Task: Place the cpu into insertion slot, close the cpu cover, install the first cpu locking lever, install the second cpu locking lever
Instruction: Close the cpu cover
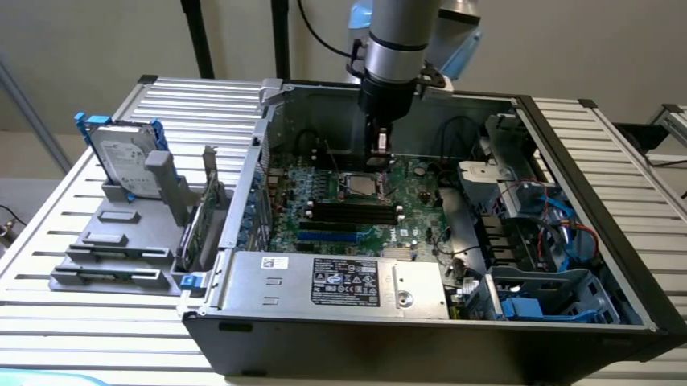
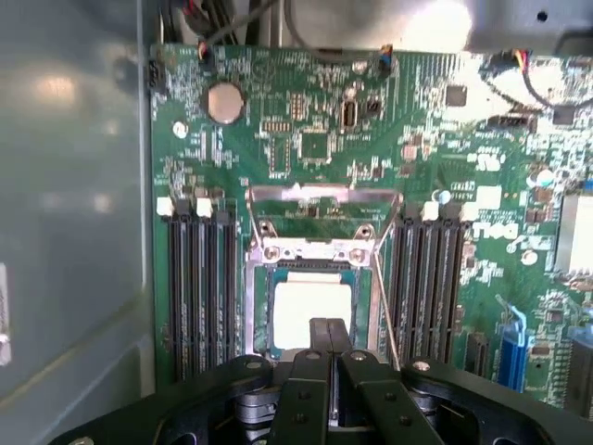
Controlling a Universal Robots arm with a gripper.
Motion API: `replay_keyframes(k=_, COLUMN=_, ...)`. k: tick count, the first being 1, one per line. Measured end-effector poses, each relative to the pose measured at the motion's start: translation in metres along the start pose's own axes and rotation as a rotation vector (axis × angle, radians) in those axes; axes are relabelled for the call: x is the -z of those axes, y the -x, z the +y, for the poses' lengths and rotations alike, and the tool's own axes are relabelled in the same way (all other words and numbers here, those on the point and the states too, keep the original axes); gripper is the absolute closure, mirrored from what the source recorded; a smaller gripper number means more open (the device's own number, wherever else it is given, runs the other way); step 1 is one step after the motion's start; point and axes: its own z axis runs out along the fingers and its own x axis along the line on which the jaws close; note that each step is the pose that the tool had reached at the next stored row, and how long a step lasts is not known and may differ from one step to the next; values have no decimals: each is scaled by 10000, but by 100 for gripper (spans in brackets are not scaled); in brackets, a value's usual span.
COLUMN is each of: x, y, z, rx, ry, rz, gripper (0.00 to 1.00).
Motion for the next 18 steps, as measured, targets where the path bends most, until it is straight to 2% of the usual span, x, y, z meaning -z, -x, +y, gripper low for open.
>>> replay_keyframes(k=9, x=231, y=5, z=391, rx=1, ry=-155, rz=13, gripper=89)
replay_keyframes(k=15, x=300, y=5, z=652, rx=4, ry=-230, rz=72, gripper=89)
replay_keyframes(k=18, x=304, y=6, z=728, rx=7, ry=-253, rz=108, gripper=89)
